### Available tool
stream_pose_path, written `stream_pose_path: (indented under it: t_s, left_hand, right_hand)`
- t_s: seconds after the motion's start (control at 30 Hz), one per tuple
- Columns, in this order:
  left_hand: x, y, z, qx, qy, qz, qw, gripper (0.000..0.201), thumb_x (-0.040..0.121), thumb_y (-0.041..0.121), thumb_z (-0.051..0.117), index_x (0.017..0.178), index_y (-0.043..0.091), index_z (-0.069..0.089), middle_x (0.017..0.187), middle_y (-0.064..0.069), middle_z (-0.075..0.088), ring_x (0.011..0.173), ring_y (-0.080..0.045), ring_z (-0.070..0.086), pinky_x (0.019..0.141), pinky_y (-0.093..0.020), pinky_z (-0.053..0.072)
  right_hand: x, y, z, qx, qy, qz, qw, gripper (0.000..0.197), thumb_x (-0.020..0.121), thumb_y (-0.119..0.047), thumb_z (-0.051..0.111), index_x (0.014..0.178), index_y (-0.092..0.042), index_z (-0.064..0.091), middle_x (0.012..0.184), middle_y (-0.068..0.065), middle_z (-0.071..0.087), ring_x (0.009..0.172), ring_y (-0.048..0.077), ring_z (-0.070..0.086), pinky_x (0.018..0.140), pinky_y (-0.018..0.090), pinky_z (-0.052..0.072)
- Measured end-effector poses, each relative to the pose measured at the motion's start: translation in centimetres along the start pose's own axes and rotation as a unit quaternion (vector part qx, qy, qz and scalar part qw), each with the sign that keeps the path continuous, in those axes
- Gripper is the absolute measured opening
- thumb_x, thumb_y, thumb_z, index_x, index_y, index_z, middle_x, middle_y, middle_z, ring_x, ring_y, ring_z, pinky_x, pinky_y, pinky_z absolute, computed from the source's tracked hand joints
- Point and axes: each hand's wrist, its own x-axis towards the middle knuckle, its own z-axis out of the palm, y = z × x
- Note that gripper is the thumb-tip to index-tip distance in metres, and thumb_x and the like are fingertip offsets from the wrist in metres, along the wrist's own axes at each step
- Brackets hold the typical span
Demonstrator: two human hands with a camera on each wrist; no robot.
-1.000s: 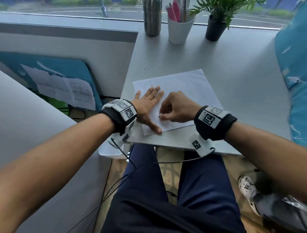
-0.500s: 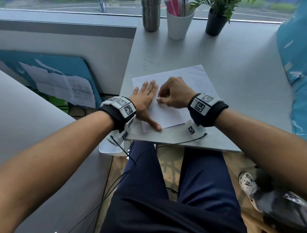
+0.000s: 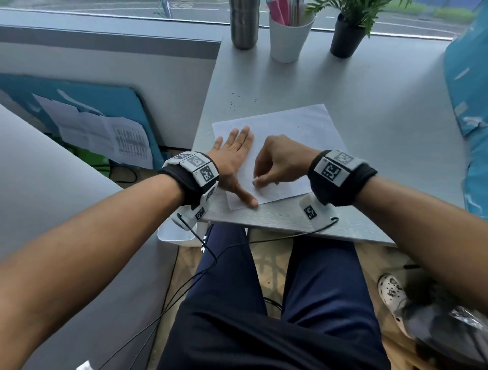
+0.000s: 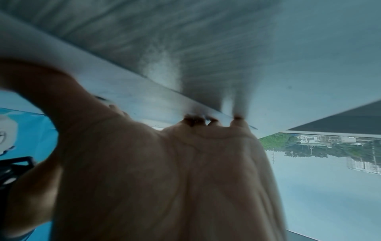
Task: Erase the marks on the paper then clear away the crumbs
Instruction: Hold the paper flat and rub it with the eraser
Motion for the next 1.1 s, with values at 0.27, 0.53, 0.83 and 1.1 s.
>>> stream_pose_path:
  t_s: [0.27, 0.53, 0.83, 1.1]
  left_hand:
    - [0.0, 0.0, 0.0, -0.004, 0.0, 0.003, 1.0, 0.167, 0.036, 0.091, 0.068, 0.149, 0.015, -0.03, 0.155, 0.0, -0.038, 0.143, -0.021, -0.034, 0.119, -0.048, -0.014]
    - [0.0, 0.1, -0.2, -0.007, 0.004, 0.005, 1.0, 0.168, 0.035, 0.09, 0.069, 0.15, 0.015, -0.028, 0.156, 0.0, -0.037, 0.143, -0.021, -0.033, 0.119, -0.049, -0.014]
    - [-0.2, 0.0, 0.0, -0.003, 0.008, 0.008, 1.0, 0.165, 0.04, 0.087, 0.071, 0.149, 0.014, -0.029, 0.155, 0.0, -0.037, 0.143, -0.02, -0.034, 0.118, -0.046, -0.015]
    - [-0.2, 0.1, 0.0, 0.006, 0.008, -0.005, 1.0, 0.163, 0.038, 0.089, 0.069, 0.149, 0.022, -0.03, 0.153, -0.008, -0.041, 0.141, -0.024, -0.037, 0.118, -0.048, -0.015]
  right_hand:
    - [1.7, 1.1, -0.8, 0.029, 0.14, 0.025, 0.989, 0.009, 0.073, -0.025, 0.078, 0.076, -0.016, 0.078, 0.062, -0.002, 0.071, 0.049, 0.001, 0.058, 0.056, 0.011, 0.045]
    - [3.1, 1.7, -2.7, 0.025, 0.13, 0.027, 0.991, 0.011, 0.073, -0.025, 0.079, 0.079, -0.016, 0.079, 0.064, 0.003, 0.072, 0.043, -0.003, 0.056, 0.053, 0.011, 0.044]
    - [1.3, 1.0, -2.2, -0.008, 0.007, 0.027, 1.0, 0.007, 0.071, -0.027, 0.082, 0.074, -0.022, 0.078, 0.06, -0.005, 0.071, 0.05, 0.001, 0.062, 0.053, 0.011, 0.047]
    - [1.0, 0.9, -1.3, 0.034, 0.048, 0.028, 0.998, 0.008, 0.072, -0.025, 0.082, 0.074, -0.019, 0.078, 0.063, -0.002, 0.072, 0.048, 0.003, 0.062, 0.052, 0.015, 0.048]
